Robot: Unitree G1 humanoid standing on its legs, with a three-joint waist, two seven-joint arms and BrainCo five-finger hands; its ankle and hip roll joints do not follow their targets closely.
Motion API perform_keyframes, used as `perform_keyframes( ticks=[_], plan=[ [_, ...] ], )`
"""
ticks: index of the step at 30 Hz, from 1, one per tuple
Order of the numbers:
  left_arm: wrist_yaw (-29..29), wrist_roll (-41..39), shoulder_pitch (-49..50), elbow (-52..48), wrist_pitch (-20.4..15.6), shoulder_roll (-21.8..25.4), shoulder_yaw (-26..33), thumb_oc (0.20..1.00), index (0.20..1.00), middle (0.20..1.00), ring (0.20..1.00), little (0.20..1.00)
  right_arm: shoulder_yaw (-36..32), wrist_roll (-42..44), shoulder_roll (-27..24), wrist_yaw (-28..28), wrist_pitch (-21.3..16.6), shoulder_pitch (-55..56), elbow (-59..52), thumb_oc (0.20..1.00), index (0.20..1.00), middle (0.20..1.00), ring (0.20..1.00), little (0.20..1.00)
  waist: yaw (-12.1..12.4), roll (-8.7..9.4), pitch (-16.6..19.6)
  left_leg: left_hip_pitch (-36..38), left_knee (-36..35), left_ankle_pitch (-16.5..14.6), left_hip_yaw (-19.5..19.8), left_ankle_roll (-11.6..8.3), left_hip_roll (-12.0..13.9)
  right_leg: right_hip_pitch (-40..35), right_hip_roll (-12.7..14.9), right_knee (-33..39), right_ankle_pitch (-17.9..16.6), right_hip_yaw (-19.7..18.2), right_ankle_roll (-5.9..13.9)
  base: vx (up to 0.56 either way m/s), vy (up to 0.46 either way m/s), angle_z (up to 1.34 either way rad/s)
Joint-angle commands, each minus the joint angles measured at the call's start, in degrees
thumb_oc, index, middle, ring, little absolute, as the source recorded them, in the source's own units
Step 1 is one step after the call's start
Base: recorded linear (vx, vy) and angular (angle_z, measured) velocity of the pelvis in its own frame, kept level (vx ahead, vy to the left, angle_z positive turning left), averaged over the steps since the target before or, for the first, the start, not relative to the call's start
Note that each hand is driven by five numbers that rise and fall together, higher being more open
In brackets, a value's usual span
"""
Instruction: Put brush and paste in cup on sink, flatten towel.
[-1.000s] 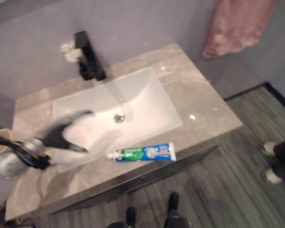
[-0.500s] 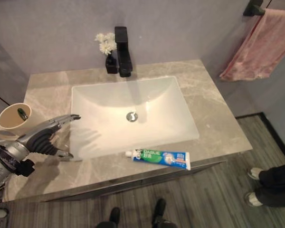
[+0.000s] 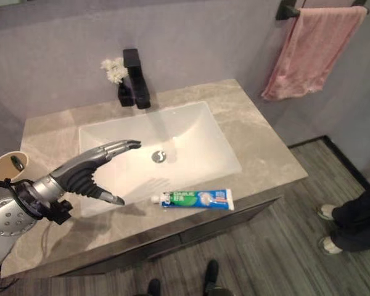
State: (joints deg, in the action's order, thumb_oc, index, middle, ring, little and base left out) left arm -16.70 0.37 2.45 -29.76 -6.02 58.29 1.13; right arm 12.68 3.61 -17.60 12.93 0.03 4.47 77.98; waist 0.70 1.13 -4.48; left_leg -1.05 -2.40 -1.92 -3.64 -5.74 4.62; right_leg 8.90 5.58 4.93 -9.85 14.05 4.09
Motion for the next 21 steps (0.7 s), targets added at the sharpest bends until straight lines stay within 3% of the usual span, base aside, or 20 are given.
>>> perform_keyframes(
  ticks=[1,15,21],
  plan=[
    [0.2,-1.6,0.4,-1.0,-1.4,1.2,0.1,1.0,1.0,1.0,1.0,1.0,0.9,0.3,-0.5,0.6,0.6,1.1,0.9,1.0,1.0,1.0,1.0,1.0,-0.3,0.04,0.6,-6.0,-2.6,2.9,3.2,0.83,0.4,-5.0,3.8,-2.5,8.4,-2.6,4.97,0.0,0.0,0.0],
    [-2.4,-1.0,0.8,0.5,-0.4,-0.8,-5.8,1.0,1.0,1.0,1.0,1.0,-0.9,2.9,-3.3,-0.9,0.2,-2.8,0.8,1.0,1.0,1.0,1.0,1.0,-1.2,-3.96,-2.4,-7.7,-2.6,3.7,-0.1,0.76,0.9,-0.9,3.4,-1.1,6.4,-7.0,4.83,-0.05,-0.003,-0.13],
    [-2.3,0.0,0.7,2.0,-0.4,-1.7,-7.2,1.0,1.0,1.0,1.0,1.0,-1.1,3.9,-3.8,-1.2,-0.3,-2.9,0.0,1.0,1.0,1.0,1.0,1.0,-1.5,-4.1,-2.5,-7.3,-2.6,3.4,-1.5,0.81,1.4,-0.2,3.0,-1.3,6.3,-8.5,4.77,-0.02,-0.018,-0.21]
  ],
)
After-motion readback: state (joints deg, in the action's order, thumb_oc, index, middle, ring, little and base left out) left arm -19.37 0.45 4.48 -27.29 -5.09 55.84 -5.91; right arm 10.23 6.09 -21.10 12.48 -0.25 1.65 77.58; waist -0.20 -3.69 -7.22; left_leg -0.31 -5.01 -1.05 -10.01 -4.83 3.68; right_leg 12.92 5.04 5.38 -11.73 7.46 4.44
